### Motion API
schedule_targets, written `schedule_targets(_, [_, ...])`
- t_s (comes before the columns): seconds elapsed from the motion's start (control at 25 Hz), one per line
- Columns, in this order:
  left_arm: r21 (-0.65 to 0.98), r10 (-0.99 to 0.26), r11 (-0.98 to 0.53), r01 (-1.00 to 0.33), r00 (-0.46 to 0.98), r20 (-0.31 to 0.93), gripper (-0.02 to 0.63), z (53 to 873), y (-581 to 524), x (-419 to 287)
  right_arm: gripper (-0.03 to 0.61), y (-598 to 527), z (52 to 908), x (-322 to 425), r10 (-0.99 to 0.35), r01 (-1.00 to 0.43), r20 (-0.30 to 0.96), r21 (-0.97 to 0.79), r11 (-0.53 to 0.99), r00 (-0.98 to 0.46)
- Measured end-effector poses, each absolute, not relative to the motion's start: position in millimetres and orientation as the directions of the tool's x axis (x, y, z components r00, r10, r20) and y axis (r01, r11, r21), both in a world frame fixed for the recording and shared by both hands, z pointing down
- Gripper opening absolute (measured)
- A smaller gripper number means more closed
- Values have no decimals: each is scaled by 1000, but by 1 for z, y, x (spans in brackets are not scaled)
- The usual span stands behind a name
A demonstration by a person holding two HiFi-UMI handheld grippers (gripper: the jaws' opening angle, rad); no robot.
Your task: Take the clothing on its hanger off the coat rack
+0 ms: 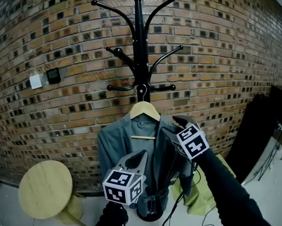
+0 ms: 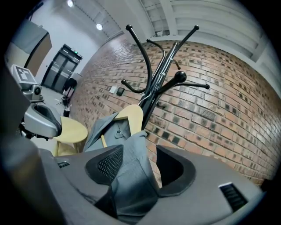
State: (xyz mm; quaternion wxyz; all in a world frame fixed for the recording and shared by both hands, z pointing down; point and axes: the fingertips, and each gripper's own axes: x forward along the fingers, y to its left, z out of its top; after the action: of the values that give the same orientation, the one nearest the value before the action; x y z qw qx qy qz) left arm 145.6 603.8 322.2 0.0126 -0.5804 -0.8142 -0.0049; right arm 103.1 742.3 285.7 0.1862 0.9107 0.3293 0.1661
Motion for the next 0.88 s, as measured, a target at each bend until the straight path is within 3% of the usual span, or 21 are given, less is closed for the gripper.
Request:
schedule_targets(0.4, [-6,952,306,952,-305,26,-8,324,602,152,221,768,302,132,672,474,295,524,-708,679])
schedule_targets(0.52, [0,955,297,955,-296,25,-8,326,601,155,190,773,308,135,680,462,304,547,-698,667])
schedule_targets(0.68, [6,957,288,958,-288,24,-8,326,600,159,74,774,311,137,696,435,304,601,-670,650])
schedule_targets(0.88, [9,961,274,962,-274,30,-8,328,599,166,69,773,308,137,698,436,283,612,-660,658])
